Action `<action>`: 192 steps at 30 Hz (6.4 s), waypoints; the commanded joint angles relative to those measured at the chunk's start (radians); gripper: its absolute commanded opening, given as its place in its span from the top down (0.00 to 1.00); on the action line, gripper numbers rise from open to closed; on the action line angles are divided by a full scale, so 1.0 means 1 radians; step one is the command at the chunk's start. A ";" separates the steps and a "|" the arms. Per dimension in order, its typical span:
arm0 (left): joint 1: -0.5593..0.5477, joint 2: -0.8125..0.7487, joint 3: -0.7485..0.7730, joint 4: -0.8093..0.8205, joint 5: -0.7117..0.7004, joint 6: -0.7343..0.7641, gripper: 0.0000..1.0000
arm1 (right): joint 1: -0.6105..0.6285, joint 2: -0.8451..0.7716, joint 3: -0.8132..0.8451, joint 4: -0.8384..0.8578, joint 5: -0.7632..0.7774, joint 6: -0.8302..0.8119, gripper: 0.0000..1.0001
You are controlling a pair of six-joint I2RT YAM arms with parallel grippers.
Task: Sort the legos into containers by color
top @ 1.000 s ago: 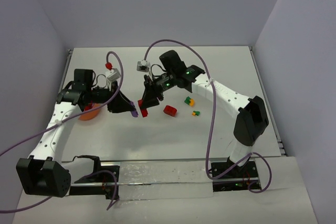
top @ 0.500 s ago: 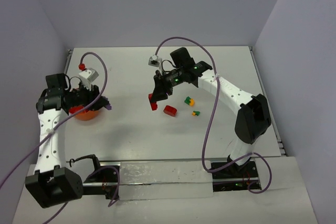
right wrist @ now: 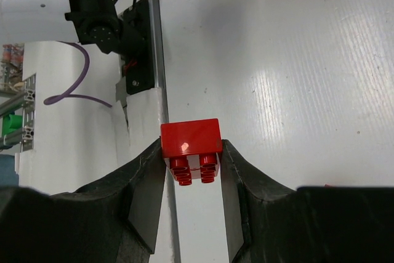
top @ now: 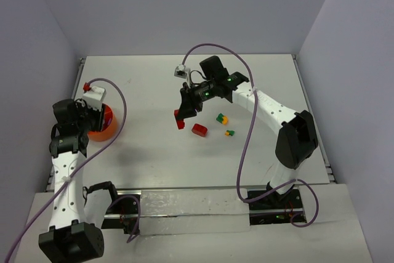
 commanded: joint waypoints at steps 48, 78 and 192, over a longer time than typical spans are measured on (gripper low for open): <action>-0.299 0.066 -0.095 0.205 -0.835 -0.906 1.00 | -0.006 0.020 -0.023 0.063 0.005 0.048 1.00; -0.313 0.144 -0.091 0.250 -0.873 -0.905 0.43 | -0.025 0.026 -0.018 0.040 -0.016 0.028 1.00; -0.565 0.230 0.317 -0.007 0.093 -0.424 1.00 | -0.123 0.095 -0.425 1.419 0.052 1.828 0.00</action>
